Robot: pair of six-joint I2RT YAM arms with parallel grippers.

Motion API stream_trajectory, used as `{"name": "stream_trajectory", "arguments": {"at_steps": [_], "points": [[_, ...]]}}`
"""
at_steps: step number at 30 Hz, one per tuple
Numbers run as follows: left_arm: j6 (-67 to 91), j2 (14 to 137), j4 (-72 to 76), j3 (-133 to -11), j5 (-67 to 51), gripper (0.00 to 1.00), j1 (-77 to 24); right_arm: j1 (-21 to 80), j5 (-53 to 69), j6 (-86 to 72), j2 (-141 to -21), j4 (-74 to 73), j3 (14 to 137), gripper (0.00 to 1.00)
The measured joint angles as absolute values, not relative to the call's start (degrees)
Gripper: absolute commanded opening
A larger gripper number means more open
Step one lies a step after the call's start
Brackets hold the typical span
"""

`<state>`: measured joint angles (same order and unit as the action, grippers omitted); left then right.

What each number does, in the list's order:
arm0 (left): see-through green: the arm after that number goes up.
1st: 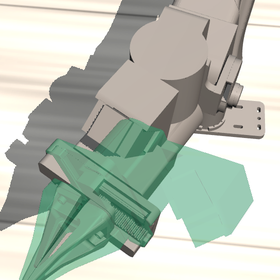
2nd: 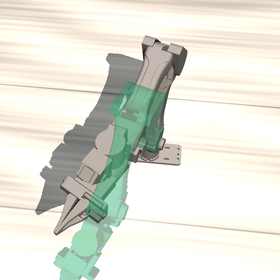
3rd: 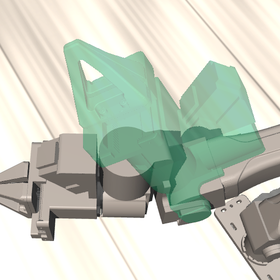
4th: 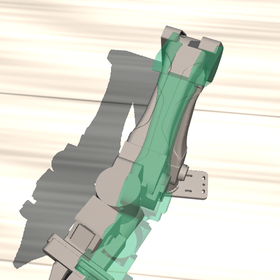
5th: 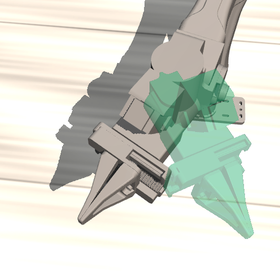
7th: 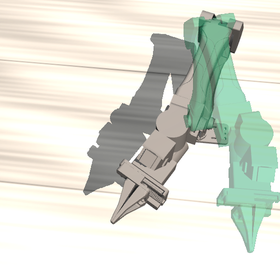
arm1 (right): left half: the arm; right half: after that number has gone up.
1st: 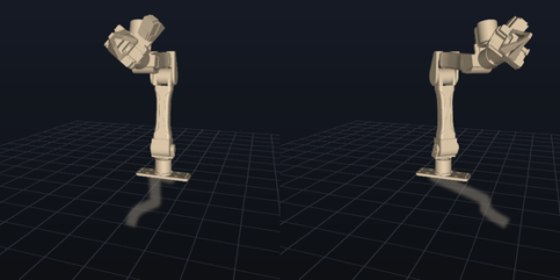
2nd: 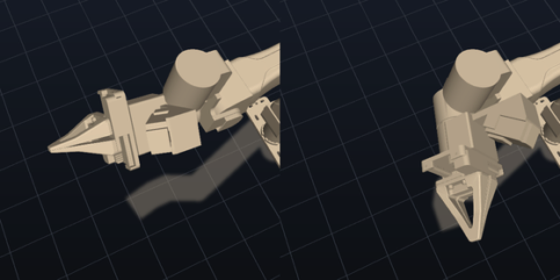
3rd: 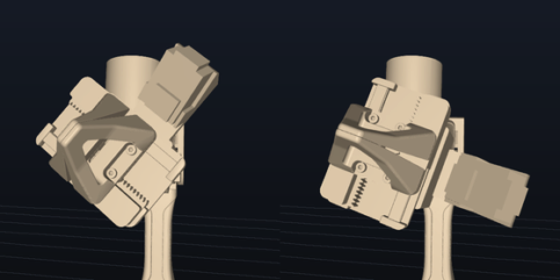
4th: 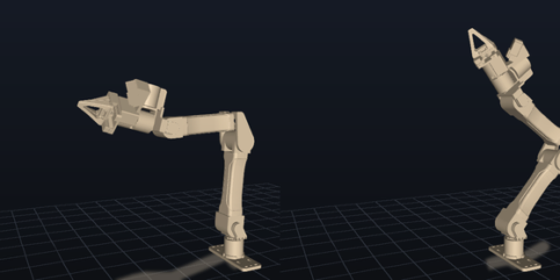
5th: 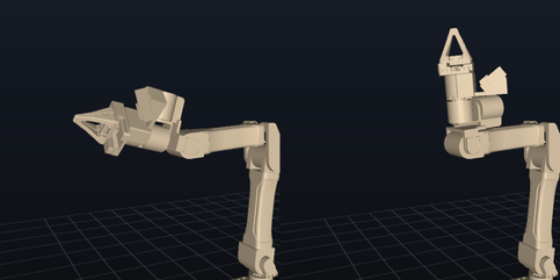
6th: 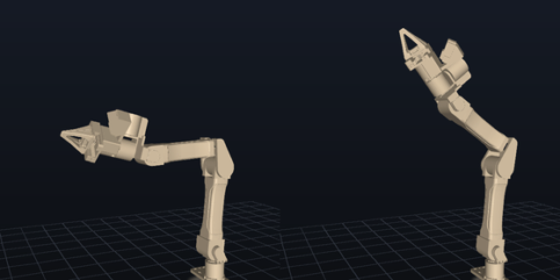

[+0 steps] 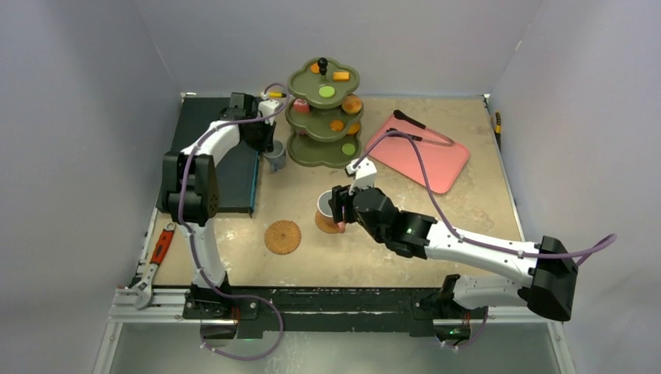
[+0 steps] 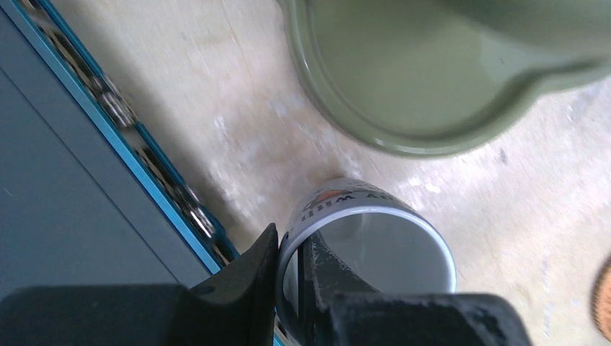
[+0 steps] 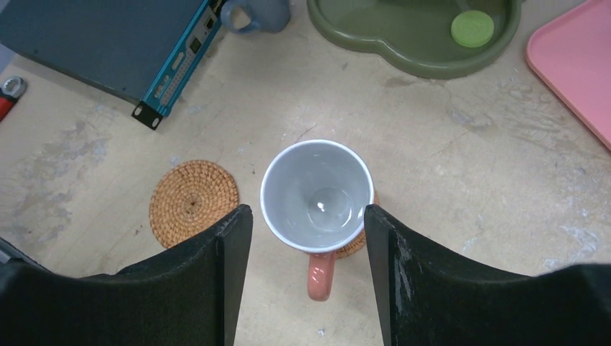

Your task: Serve the afternoon tea

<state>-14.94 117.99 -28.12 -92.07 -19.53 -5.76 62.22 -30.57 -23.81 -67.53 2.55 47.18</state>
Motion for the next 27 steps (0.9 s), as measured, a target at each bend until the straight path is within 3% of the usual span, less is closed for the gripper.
{"name": "stream_trajectory", "arguments": {"at_steps": [14, 27], "points": [[2.22, 89.47, -29.06, -64.64, -9.43, 0.00, -10.33, 66.83, -30.98, -19.07, -91.13, 9.82, 61.93, 0.72], [12.40, 84.60, -30.76, -59.11, -3.57, 0.00, -12.14, 71.24, -35.20, -15.99, -108.16, 13.80, 71.44, 0.71]]}}
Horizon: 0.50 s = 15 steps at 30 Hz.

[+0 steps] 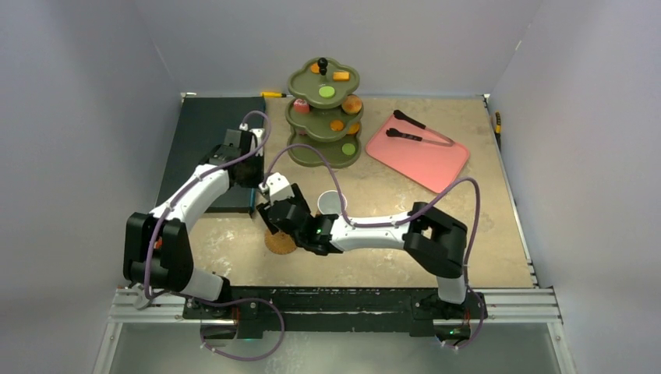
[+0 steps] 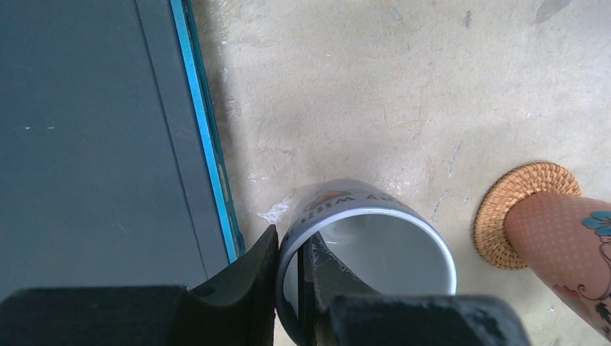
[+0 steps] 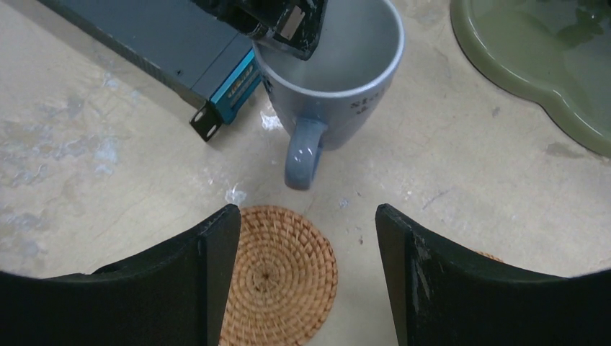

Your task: Serve the afternoon tea

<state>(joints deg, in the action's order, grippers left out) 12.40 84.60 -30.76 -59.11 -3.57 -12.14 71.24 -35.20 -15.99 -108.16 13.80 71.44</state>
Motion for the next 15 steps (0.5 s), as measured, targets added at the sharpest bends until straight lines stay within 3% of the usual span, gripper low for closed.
{"name": "stream_trajectory", "arguments": {"at_steps": [4, 8, 15], "points": [[13.54, 83.07, -31.53, -59.11, -3.62, 0.00, -12.14, 71.22, -36.12, -15.18, -111.61, 13.96, 74.70, 0.67], [14.48, 82.67, -32.84, -59.11, -3.88, 0.00, -12.14, 71.20, -37.19, -14.22, -113.95, 14.11, 76.88, 0.57], [15.46, 81.03, -35.53, -59.13, -4.99, 0.00, -12.16, 70.98, -39.29, -12.05, -116.22, 14.74, 78.87, 0.19]]}}
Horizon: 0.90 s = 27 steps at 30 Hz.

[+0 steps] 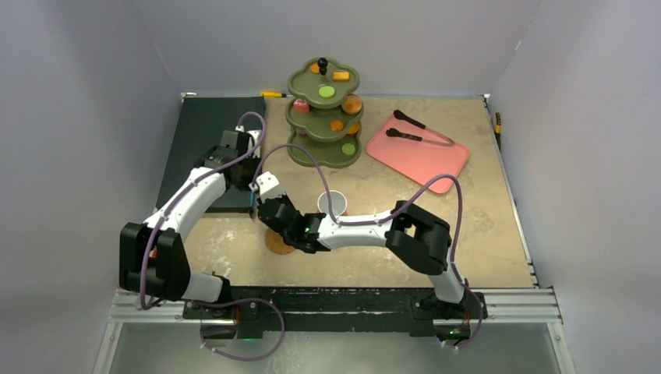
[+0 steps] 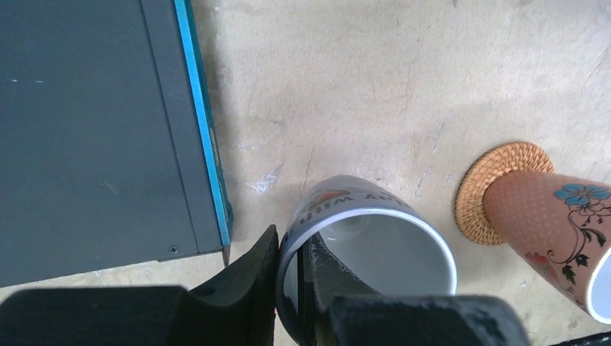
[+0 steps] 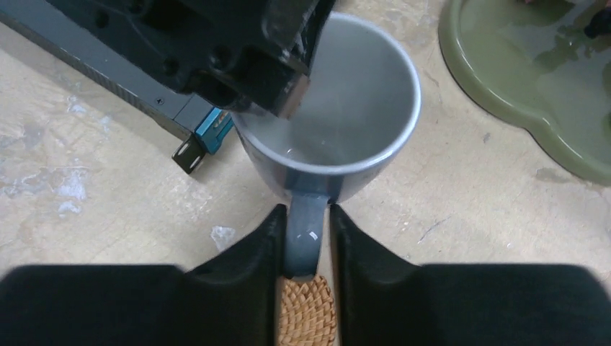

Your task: Serve the afternoon tea

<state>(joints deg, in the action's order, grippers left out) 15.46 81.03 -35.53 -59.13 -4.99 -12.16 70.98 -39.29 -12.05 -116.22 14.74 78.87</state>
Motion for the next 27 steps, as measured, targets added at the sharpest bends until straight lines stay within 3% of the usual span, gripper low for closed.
{"name": "stream_trajectory", "arguments": {"at_steps": [2, 3, 4, 9, 11, 17, 27], "points": [[15.73, 80.25, -35.64, -59.13, -4.97, 0.00, -12.19, 70.91, -39.48, -11.70, -116.31, 14.76, 79.07, 0.04], [15.94, 79.83, -35.75, -59.24, -4.89, 0.00, -12.19, 70.91, -40.14, -11.81, -116.31, 15.00, 79.07, 0.00], [16.05, 79.46, -35.79, -59.24, -4.75, 0.06, -12.19, 70.85, -40.36, -11.57, -116.27, 15.16, 79.09, 0.00], [14.98, 78.48, -37.15, -60.47, -5.72, 0.77, -12.21, 70.72, -40.66, -11.44, -115.87, 15.90, 79.11, 0.00], [14.02, 77.65, -38.35, -61.80, -6.61, 0.90, -12.56, 70.46, -40.36, -11.51, -115.50, 15.86, 78.39, 0.00], [11.46, 75.31, -40.49, -67.53, -7.51, 0.99, -11.44, 70.35, -38.87, -12.45, -108.97, 15.59, 71.16, 0.00], [4.16, 75.31, -40.95, -75.61, -5.43, 0.99, -6.09, 74.61, -34.24, -16.08, -97.10, 17.45, 59.70, 0.00]]}}
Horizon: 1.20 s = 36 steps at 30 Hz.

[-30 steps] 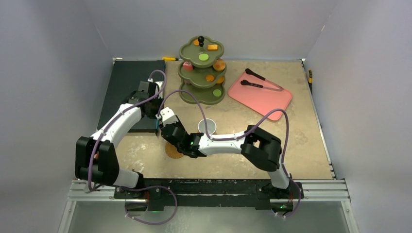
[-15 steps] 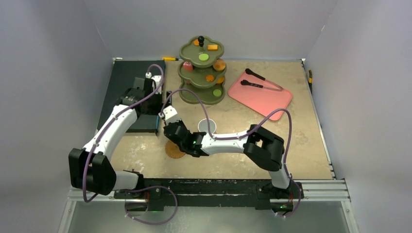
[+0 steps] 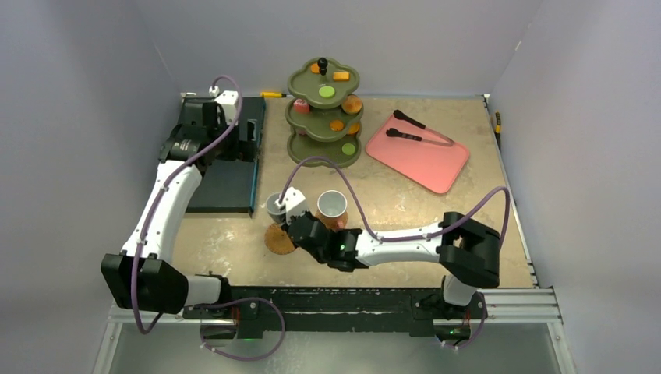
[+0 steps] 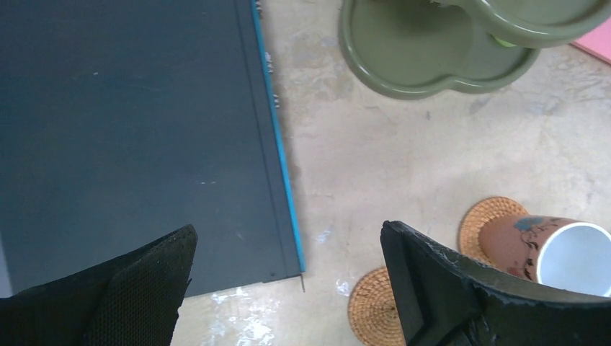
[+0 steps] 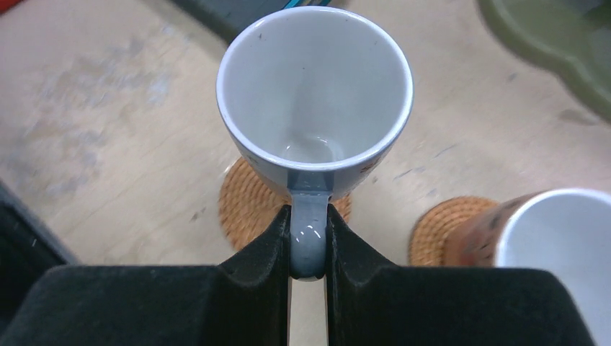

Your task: Serve the afternoon tea

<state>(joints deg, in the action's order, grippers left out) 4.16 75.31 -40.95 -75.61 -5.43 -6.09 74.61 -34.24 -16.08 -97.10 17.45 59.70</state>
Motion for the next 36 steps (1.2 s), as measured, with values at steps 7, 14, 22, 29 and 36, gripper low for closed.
{"name": "stream_trajectory", "arguments": {"at_steps": [7, 14, 22, 29, 36], "points": [[2.26, 75.33, -38.87, -75.35, -4.36, 0.99, -2.26, 78.39, -31.07, -18.22, -97.14, 17.63, 55.86, 0.00], [2.24, 75.42, -37.19, -74.91, -4.43, 0.99, -0.43, 78.37, -30.37, -18.48, -98.24, 19.92, 55.46, 0.00], [2.20, 75.42, -36.07, -72.49, -4.47, 0.99, -0.40, 78.37, -30.17, -18.59, -100.12, 21.45, 54.87, 0.00], [2.22, 75.42, -35.48, -72.18, -4.49, 0.99, -0.38, 78.37, -30.02, -18.63, -102.83, 23.49, 53.87, 0.00], [2.22, 75.31, -35.29, -71.44, -4.47, 0.99, -0.38, 78.37, -29.71, -18.63, -102.94, 23.79, 53.87, 0.29]]}}
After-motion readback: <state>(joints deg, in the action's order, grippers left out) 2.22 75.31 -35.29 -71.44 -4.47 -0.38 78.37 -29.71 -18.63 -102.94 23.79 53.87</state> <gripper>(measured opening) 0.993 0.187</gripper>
